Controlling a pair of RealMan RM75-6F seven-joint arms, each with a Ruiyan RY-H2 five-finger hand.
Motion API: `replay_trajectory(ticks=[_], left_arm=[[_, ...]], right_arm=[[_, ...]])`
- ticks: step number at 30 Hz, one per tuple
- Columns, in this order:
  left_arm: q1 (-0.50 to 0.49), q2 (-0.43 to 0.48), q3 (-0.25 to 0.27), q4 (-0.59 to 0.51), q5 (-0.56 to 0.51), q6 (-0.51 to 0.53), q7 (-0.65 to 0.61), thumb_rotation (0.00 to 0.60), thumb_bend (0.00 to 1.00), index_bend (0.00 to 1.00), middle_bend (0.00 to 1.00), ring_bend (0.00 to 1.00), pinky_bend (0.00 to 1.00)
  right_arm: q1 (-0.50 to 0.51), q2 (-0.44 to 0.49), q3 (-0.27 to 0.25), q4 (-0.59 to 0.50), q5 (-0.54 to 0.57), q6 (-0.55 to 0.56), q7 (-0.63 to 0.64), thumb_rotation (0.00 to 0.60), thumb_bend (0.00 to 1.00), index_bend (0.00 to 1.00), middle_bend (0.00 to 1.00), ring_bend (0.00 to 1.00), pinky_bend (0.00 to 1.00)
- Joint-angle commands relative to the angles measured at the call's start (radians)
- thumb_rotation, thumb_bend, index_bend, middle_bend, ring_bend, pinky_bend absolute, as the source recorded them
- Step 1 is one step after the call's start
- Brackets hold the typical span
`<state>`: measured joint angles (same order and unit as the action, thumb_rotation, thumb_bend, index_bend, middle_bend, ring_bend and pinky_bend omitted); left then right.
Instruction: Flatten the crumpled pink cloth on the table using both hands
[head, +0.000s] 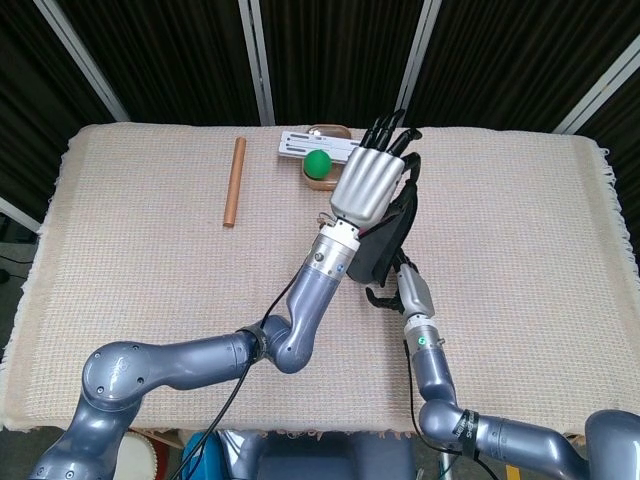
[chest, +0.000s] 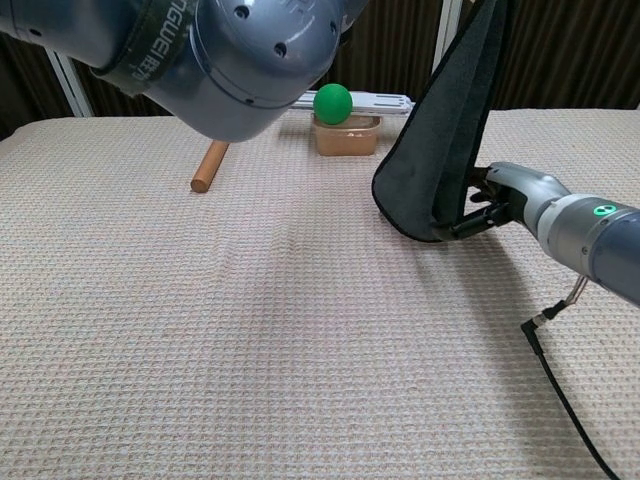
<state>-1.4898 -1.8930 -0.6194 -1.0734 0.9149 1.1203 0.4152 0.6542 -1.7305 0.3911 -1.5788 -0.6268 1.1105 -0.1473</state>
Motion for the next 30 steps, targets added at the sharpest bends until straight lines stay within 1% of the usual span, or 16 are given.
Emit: replay_trajectory(ticks=[1, 3, 5, 6, 7, 13, 16, 21, 25, 30], left_arm=[[0.003, 0.0, 0.002, -0.005, 0.001, 0.004, 0.0, 0.6, 0.49, 0.61, 0.21, 0.0, 0.0], [0.008, 0.001, 0.002, -0.014, -0.001, 0.008, -0.003, 0.6, 0.49, 0.61, 0.21, 0.0, 0.0], [0.016, 0.01, 0.007, -0.027, 0.005, 0.012, -0.003, 0.6, 0.5, 0.61, 0.21, 0.0, 0.0], [0.022, 0.016, 0.011, -0.035, 0.008, 0.013, -0.002, 0.6, 0.5, 0.61, 0.21, 0.0, 0.0], [0.026, 0.021, 0.013, -0.039, 0.011, 0.014, -0.002, 0.6, 0.49, 0.61, 0.21, 0.0, 0.0], [0.044, 0.041, 0.015, -0.057, 0.009, 0.017, 0.0, 0.6, 0.5, 0.61, 0.21, 0.0, 0.0], [0.054, 0.051, 0.018, -0.067, 0.01, 0.02, -0.001, 0.6, 0.5, 0.61, 0.21, 0.0, 0.0], [0.075, 0.069, 0.027, -0.091, 0.016, 0.027, -0.006, 0.6, 0.5, 0.61, 0.21, 0.0, 0.0], [0.098, 0.089, 0.036, -0.123, 0.028, 0.036, -0.014, 0.6, 0.49, 0.61, 0.21, 0.0, 0.0], [0.138, 0.123, 0.053, -0.168, 0.042, 0.047, -0.029, 0.6, 0.49, 0.61, 0.21, 0.0, 0.0]], right_arm=[[0.005, -0.006, 0.006, 0.007, 0.006, -0.002, -0.005, 0.6, 0.35, 0.15, 0.01, 0.0, 0.0], [0.008, -0.01, 0.006, 0.014, 0.013, -0.005, -0.013, 0.6, 0.35, 0.16, 0.01, 0.0, 0.0], [0.008, -0.017, 0.016, 0.029, 0.021, -0.001, -0.008, 0.6, 0.35, 0.25, 0.01, 0.0, 0.0], [0.01, -0.019, 0.021, 0.037, 0.023, 0.0, -0.008, 0.6, 0.36, 0.31, 0.01, 0.0, 0.0], [0.01, -0.019, 0.022, 0.04, 0.025, -0.002, -0.01, 0.6, 0.38, 0.35, 0.02, 0.0, 0.0], [-0.001, -0.01, 0.021, 0.032, 0.026, 0.002, -0.009, 0.6, 0.53, 0.47, 0.07, 0.0, 0.0], [-0.008, -0.001, 0.022, 0.027, 0.028, -0.003, -0.004, 0.6, 0.58, 0.53, 0.1, 0.0, 0.0], [-0.016, 0.008, 0.018, 0.031, 0.027, -0.019, 0.003, 0.6, 0.61, 0.59, 0.14, 0.0, 0.0], [-0.025, 0.024, 0.014, 0.013, 0.018, -0.024, 0.008, 0.6, 0.64, 0.62, 0.15, 0.0, 0.0], [-0.037, 0.05, 0.018, -0.011, -0.018, -0.014, 0.021, 0.6, 0.64, 0.64, 0.16, 0.0, 0.0]])
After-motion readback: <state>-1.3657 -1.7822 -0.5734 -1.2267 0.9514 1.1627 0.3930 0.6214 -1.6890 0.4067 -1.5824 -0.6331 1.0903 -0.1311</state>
